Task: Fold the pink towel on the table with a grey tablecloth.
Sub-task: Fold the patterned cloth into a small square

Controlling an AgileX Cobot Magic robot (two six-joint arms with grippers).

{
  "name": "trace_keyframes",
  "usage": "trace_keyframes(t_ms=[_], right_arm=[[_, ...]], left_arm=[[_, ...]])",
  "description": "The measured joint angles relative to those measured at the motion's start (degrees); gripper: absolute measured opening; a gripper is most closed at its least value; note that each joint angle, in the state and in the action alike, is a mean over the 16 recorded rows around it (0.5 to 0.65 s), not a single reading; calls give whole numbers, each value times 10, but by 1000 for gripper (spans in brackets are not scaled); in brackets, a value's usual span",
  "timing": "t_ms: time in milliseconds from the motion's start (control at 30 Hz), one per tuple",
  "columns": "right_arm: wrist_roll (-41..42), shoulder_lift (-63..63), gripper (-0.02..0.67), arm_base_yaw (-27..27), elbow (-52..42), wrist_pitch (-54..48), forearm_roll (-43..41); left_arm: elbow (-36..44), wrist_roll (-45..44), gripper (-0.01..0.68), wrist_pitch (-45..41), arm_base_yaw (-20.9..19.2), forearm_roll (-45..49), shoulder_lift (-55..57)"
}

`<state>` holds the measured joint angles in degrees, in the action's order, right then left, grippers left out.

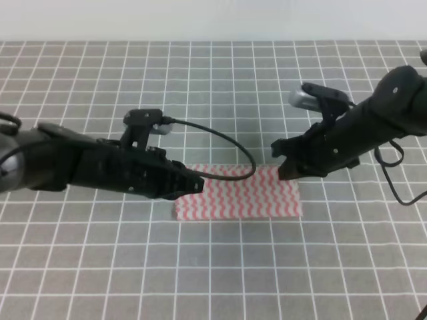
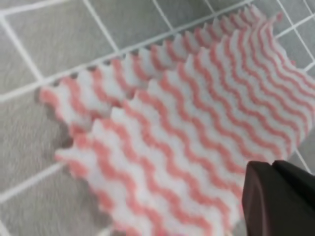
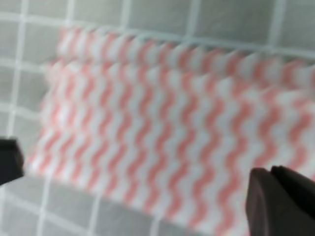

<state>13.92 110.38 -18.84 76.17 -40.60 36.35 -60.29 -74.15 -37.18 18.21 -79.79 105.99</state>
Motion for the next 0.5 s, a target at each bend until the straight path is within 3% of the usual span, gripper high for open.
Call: trace_keyframes(t_ms=[233, 500], right_arm=[[0, -15, -15, -29, -8, -8, -5], [0, 2, -15, -48, -21, 1, -9]], left_arm=[[0, 75, -3, -13, 0, 83, -18], [0, 87, -3, -6, 0, 107, 7]])
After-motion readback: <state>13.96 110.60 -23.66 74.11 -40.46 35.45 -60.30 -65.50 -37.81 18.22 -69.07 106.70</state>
